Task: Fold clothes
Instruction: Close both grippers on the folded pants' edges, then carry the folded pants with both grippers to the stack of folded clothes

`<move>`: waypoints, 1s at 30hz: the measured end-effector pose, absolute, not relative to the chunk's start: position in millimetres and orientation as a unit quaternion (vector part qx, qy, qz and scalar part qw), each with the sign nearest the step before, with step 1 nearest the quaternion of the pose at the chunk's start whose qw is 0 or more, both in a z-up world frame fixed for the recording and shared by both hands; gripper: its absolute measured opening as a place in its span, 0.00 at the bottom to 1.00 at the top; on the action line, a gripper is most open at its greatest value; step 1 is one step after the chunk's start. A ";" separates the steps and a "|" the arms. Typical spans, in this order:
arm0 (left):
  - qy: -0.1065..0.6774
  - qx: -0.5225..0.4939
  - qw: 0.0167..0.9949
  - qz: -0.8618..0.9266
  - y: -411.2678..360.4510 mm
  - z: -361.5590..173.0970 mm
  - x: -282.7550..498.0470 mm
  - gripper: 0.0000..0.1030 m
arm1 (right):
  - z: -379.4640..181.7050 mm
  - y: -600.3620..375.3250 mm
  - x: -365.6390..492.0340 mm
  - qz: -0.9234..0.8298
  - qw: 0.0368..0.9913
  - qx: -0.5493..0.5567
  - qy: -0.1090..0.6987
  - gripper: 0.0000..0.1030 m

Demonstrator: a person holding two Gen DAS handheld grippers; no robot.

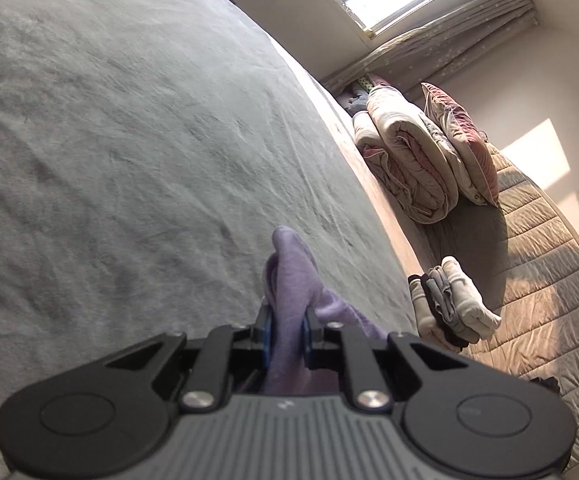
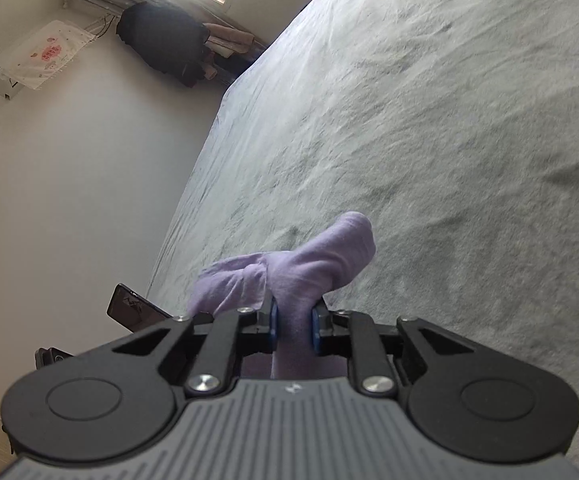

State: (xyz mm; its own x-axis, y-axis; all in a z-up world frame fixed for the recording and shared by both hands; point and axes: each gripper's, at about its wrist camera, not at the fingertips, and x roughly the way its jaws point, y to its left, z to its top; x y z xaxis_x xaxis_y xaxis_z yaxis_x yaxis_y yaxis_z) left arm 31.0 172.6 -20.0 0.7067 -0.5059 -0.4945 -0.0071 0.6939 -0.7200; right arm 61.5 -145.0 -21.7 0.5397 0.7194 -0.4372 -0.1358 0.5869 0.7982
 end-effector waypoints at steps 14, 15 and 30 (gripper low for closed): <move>0.321 -0.338 0.852 -0.239 -17.3 43.9 96.2 0.13 | 68.2 -318.4 74.0 0.204 0.866 0.338 0.308 0.19; 0.319 -0.336 0.852 -0.244 -28.6 47.9 99.5 0.13 | 74.5 -331.9 74.4 0.200 0.870 0.333 0.302 0.19; 0.281 -0.369 0.834 -0.298 -207.4 110.0 169.8 0.13 | 155.1 -485.6 121.3 0.142 0.923 0.269 0.235 0.18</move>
